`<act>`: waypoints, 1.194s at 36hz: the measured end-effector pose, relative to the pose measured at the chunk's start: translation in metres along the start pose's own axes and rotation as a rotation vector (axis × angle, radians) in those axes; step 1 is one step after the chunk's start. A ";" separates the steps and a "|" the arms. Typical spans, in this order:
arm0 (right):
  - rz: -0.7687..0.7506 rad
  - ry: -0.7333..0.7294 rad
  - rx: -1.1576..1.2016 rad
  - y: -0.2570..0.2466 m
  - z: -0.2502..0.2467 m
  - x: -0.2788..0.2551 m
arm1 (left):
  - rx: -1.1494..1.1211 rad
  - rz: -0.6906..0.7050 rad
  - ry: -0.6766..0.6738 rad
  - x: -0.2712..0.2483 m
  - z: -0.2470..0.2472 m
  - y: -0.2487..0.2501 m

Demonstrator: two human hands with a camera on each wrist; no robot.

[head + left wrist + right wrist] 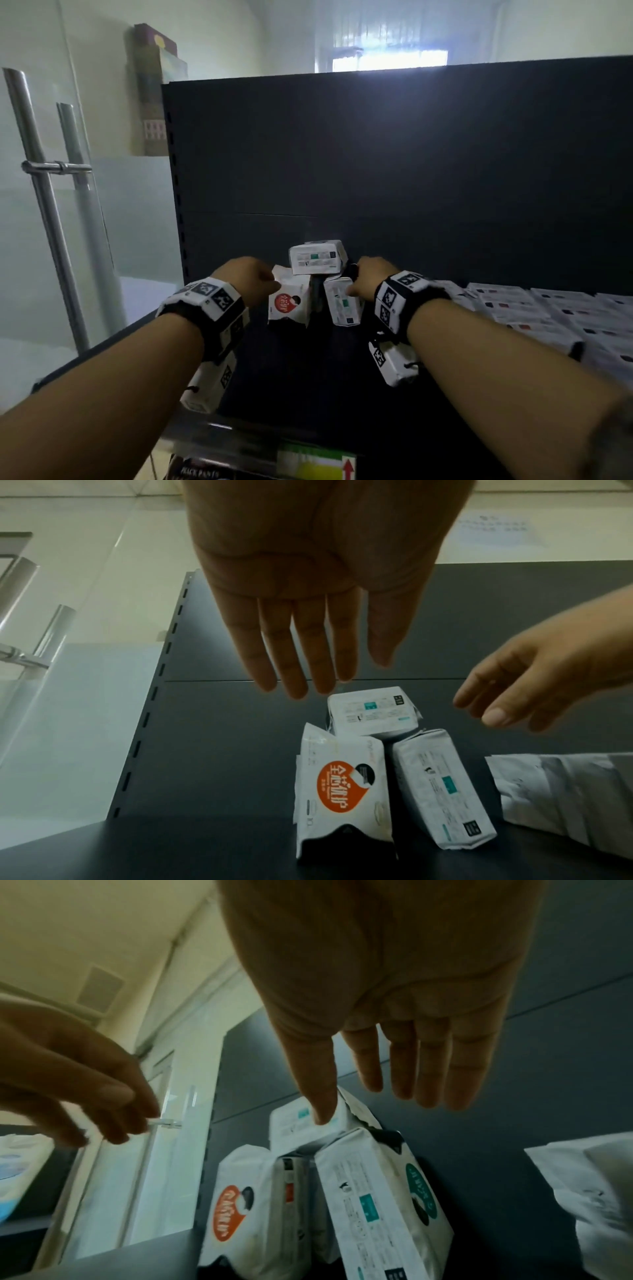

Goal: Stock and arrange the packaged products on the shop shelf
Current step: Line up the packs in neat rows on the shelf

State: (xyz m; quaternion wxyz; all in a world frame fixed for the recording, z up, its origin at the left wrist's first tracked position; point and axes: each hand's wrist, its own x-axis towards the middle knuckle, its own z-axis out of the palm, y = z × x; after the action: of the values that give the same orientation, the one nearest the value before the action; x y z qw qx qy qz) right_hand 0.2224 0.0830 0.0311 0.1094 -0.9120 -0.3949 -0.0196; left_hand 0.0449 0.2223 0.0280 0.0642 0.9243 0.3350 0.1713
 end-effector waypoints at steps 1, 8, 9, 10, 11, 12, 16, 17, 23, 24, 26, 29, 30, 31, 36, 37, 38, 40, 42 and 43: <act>0.033 -0.009 0.010 -0.001 0.003 0.013 | -0.009 -0.004 0.014 0.004 0.001 -0.002; 0.145 -0.114 0.224 0.005 0.030 0.092 | -0.067 -0.070 0.084 0.041 0.004 0.015; 0.139 -0.135 0.244 0.005 0.033 0.100 | -0.070 -0.085 0.085 0.049 0.006 0.020; 0.129 -0.159 0.255 0.006 0.036 0.107 | -0.074 -0.103 0.079 0.057 0.007 0.026; 0.113 -0.182 0.258 0.007 0.039 0.113 | -0.079 -0.128 0.068 0.065 0.010 0.033; 0.095 -0.199 0.251 0.009 0.042 0.119 | -0.087 -0.160 0.056 0.073 0.013 0.040; 0.076 -0.229 0.183 0.019 0.050 0.132 | -0.142 -0.309 -0.014 0.104 0.027 0.069; 0.067 -0.230 0.166 0.020 0.051 0.133 | -0.144 -0.328 -0.040 0.110 0.029 0.075; 0.108 -0.108 0.180 0.012 0.073 0.144 | -0.144 -0.397 -0.131 0.135 0.050 0.084; 0.108 -0.094 0.186 0.011 0.075 0.145 | -0.115 -0.422 -0.115 0.136 0.053 0.085; 0.127 -0.071 0.171 0.010 0.079 0.146 | -0.076 -0.442 -0.085 0.135 0.056 0.088; 0.165 -0.028 0.151 0.012 0.072 0.140 | -0.075 -0.415 -0.043 0.129 0.053 0.092; 0.144 -0.065 0.149 0.013 0.065 0.137 | -0.085 -0.396 -0.018 0.125 0.050 0.093; 0.115 -0.110 0.141 0.014 0.056 0.133 | -0.094 -0.370 0.014 0.121 0.046 0.094; 0.017 -0.100 -0.048 0.016 0.000 0.108 | -0.098 -0.247 0.157 0.093 0.010 0.083; -0.019 -0.088 -0.039 0.017 -0.012 0.101 | -0.108 -0.242 0.177 0.086 0.001 0.078; -0.042 -0.083 -0.014 0.018 -0.024 0.094 | -0.125 -0.237 0.193 0.079 -0.008 0.073; -0.033 -0.080 0.039 0.022 -0.048 0.076 | -0.155 -0.207 0.210 0.064 -0.024 0.062; -0.027 -0.062 0.153 0.027 -0.067 0.059 | -0.160 -0.143 0.188 0.047 -0.036 0.049; -0.022 -0.045 0.228 0.029 -0.074 0.049 | -0.162 -0.099 0.159 0.038 -0.041 0.044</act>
State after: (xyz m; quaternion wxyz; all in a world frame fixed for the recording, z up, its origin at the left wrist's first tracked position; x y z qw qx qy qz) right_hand 0.2809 0.0827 0.1040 0.2034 -0.8893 -0.4071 0.0448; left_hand 0.0835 0.2135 0.0867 0.1204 0.8820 0.3691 0.2671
